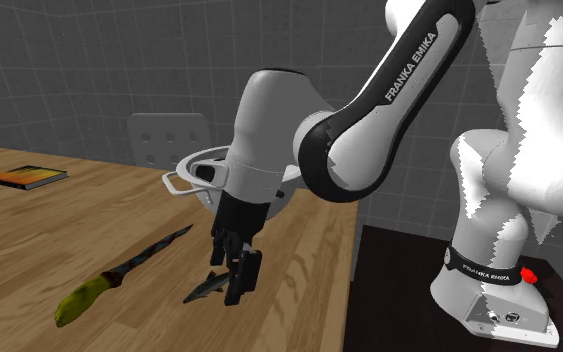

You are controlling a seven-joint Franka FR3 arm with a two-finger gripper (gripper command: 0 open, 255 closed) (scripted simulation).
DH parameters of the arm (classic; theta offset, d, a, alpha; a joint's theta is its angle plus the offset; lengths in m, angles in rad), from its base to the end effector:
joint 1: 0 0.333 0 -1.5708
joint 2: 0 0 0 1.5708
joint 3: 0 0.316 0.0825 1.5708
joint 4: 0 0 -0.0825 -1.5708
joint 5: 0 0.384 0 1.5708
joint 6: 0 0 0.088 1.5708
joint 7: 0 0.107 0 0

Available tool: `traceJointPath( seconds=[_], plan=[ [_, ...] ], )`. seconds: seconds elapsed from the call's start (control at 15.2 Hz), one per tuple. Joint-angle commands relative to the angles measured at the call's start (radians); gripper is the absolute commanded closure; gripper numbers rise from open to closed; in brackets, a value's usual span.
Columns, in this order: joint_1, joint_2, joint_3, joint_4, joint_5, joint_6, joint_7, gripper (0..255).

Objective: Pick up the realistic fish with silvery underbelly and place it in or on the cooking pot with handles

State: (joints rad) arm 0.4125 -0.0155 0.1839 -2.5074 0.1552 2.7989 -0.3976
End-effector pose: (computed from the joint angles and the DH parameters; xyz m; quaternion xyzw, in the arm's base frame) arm 0.4106 0.2699 0.3185 -0.8985 -0.4101 -0.1481 0.0505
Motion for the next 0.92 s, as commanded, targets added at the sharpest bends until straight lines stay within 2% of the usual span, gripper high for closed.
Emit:
traceJointPath(
  seconds=[0.0, 0.33, 0.4, 0.86],
  plan=[
    [0.000, 0.006, 0.000, 0.001, -0.001, 0.006, 0.000, 0],
    [0.000, 0.006, 0.000, 0.001, -0.001, 0.006, 0.000, 0],
    [0.000, 0.006, 0.000, 0.001, -0.001, 0.006, 0.000, 255],
    [0.001, 0.005, 0.001, -0.002, -0.001, 0.007, 0.002, 255]
  ],
)
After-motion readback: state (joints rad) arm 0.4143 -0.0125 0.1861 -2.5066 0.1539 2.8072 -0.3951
